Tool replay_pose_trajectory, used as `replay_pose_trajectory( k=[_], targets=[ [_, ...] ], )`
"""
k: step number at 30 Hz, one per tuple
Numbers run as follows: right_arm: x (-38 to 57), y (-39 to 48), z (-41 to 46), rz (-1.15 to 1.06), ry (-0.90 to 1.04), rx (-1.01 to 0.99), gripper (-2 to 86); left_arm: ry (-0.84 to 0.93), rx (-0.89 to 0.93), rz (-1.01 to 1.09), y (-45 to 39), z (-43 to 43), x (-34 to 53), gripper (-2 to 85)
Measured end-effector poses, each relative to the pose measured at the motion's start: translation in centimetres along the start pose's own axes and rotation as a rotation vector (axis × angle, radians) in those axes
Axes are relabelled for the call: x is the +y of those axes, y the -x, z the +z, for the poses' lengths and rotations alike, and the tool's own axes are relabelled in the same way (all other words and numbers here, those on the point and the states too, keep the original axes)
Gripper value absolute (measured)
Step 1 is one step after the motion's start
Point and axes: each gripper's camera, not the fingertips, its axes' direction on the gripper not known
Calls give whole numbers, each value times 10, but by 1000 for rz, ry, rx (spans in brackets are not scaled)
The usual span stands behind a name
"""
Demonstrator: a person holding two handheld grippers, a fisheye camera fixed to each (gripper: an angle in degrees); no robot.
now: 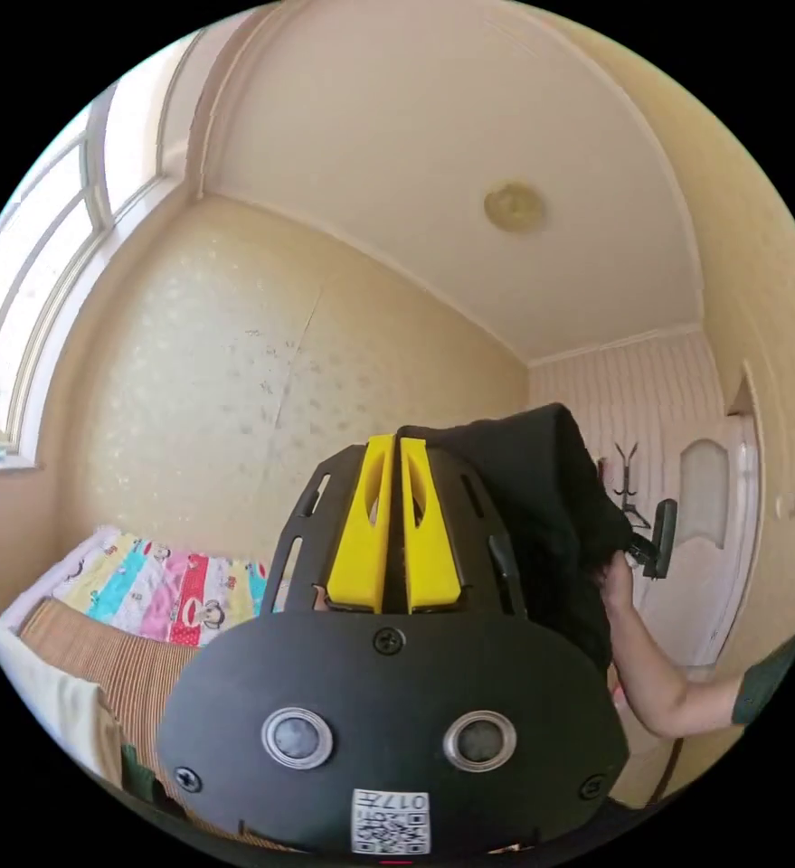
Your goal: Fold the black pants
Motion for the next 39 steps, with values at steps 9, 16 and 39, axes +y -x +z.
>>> replay_pose_trajectory(
  k=[9,16,39],
  targets=[
    [186,-75,153,9,615,-166,91,423,81,121,56,101,226,61],
    [484,-71,85,187,944,-369,89,848,168,55,16,117,479,86],
    [485,-230,-276,715,745,-547,13,124,438,-952,89,-44,629,2]
  ],
)
